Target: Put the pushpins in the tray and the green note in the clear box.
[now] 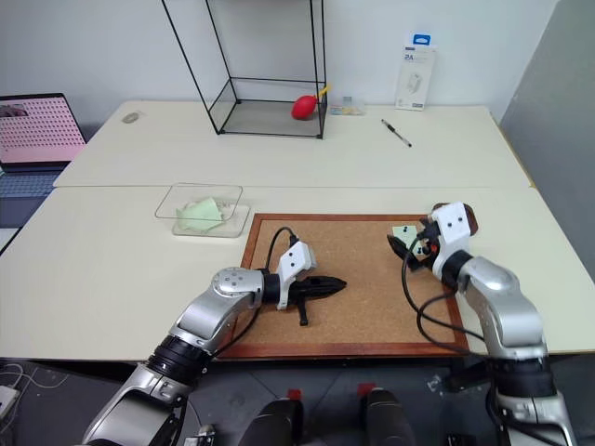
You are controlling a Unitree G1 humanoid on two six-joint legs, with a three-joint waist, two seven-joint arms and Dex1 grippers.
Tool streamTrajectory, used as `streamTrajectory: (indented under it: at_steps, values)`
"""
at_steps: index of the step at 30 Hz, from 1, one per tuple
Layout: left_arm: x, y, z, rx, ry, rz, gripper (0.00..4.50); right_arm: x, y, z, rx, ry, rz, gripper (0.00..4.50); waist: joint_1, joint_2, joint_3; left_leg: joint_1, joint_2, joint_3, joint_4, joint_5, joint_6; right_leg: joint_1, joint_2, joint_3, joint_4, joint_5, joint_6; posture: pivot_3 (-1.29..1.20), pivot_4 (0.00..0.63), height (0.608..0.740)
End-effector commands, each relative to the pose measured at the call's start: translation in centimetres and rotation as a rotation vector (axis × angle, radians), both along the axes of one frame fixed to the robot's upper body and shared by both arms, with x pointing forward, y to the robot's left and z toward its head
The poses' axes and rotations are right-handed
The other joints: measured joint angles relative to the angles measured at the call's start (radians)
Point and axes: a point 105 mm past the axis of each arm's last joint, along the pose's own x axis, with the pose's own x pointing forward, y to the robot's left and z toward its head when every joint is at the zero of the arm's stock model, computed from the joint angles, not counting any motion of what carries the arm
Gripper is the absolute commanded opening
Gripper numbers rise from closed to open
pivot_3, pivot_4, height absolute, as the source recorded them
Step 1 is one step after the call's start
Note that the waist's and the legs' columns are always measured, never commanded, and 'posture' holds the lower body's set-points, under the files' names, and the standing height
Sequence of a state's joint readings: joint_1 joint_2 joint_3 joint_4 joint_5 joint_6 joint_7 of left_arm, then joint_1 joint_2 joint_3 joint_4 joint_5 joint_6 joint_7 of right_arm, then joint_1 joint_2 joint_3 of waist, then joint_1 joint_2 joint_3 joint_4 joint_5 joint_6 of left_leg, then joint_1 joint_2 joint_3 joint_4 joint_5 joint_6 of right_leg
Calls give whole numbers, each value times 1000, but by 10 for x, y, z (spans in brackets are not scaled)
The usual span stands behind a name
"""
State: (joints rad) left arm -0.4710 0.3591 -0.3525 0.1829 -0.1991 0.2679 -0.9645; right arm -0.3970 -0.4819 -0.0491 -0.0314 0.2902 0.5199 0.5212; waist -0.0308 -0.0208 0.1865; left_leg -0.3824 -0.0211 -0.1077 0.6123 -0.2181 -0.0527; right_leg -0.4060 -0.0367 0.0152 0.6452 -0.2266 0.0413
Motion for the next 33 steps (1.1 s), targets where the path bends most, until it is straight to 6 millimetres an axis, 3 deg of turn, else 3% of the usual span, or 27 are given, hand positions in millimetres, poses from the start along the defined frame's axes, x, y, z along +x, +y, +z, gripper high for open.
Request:
streamTrajectory:
  at_steps: [1, 7, 10, 13, 28, 33]
  values:
    - [-10, 1, -12, 26, 33, -15, 55, 15, -2, 0, -48, -7, 14, 4500, 0, 0, 0, 0, 0, 0, 0, 0, 0, 0, 0, 0, 0, 0, 0, 0, 150, 740]
    - [-13, 0, -11, 19, 39, -9, 55, 34, -9, -9, -91, 1, -23, 4500, -1, 0, 0, 0, -1, 1, 0, 0, 0, 0, -1, 1, 0, 0, 0, 0, 150, 740]
    - [-14, 0, -11, 13, 46, -7, 0, 40, -10, -14, -94, 6, -33, 4080, -1, 0, 0, 0, 0, 1, 0, 0, 0, 0, 0, 1, 0, 0, 0, 0, 150, 740]
    - [-16, 1, -13, 18, 49, -7, 0, 43, -9, -19, -97, 8, -34, 3276, -2, 0, 0, 0, 0, 1, 0, 0, 0, 0, 0, 1, 0, 0, 0, 0, 150, 740]
    - [-21, 2, -15, 32, 63, -11, 0, 44, -11, -15, -78, -18, -46, 139, -2, 0, 0, 0, 0, 1, 0, 0, 0, 0, 0, 1, 0, 0, 0, 0, 150, 740]
    - [-22, 3, -18, 47, 71, -12, 0, 44, -10, -10, -68, -36, -41, 33, -2, 0, 0, 0, 0, 1, 0, 0, 0, 0, 0, 1, 0, 0, 0, 0, 150, 740]
